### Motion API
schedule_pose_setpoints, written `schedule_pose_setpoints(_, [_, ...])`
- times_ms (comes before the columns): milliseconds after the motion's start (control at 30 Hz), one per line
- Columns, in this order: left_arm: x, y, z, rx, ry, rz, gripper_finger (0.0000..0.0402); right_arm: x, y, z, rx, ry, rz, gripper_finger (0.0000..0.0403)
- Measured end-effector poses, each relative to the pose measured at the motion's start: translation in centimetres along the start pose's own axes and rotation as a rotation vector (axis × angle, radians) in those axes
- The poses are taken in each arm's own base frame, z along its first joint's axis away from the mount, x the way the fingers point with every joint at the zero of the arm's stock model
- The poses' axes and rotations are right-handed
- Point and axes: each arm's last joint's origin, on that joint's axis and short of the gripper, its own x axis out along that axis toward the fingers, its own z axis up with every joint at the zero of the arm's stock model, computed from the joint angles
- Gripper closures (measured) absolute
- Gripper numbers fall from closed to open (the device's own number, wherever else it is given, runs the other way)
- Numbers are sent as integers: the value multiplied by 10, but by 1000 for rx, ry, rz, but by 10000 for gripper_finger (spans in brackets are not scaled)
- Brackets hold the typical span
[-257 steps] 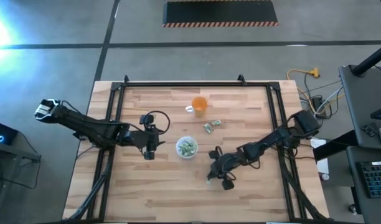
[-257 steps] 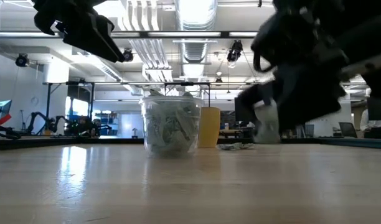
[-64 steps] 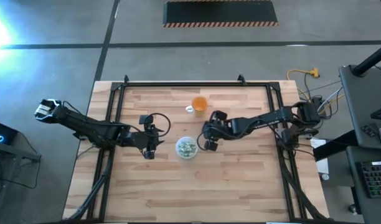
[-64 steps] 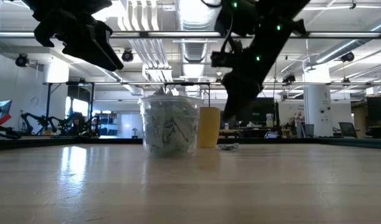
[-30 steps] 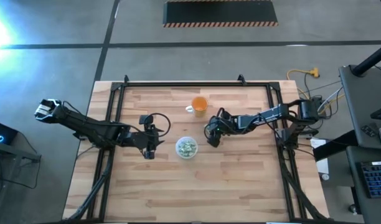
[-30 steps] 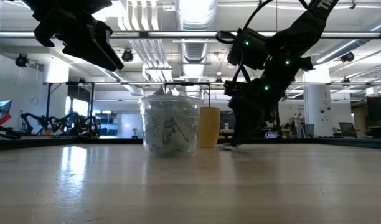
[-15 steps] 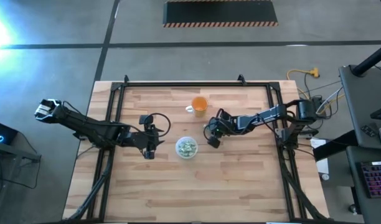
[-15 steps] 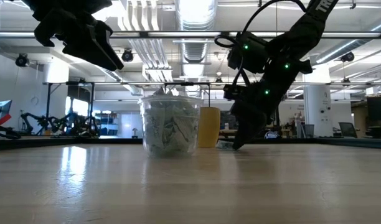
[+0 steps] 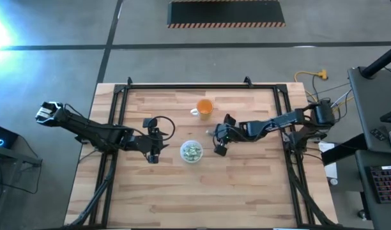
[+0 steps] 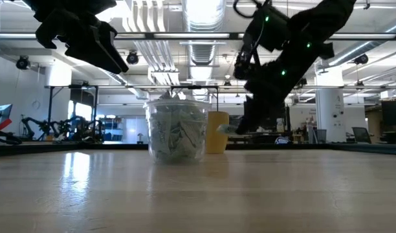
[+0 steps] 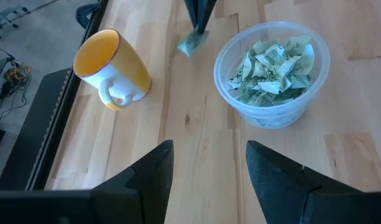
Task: Pick and place Stevia / Truvia into bins
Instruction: Put the green stevia packet into the transparent container
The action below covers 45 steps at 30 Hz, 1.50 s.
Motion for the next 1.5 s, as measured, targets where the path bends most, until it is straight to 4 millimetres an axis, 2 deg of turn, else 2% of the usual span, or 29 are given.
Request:
schedule_pose_setpoints(200, [0,0,0,-1,0,0,217,-30,19,17,-83,-139,75,394])
schedule_pose_setpoints(433, [0,0,0,-2,-2,0,217,-46,50,37,-202,-279,155,394])
schedule_pose_setpoints(700, [0,0,1,-4,-7,0,217,-26,76,58,-293,-271,163,394])
schedule_pose_setpoints(967, [0,0,1,-4,-6,0,217,0,91,68,-358,-88,127,394])
schedule_pose_setpoints(1167, [0,0,0,-2,-3,0,217,4,95,73,-382,7,108,394])
schedule_pose_setpoints(1500, [0,0,0,-1,-1,0,217,2,97,80,-386,2,111,394])
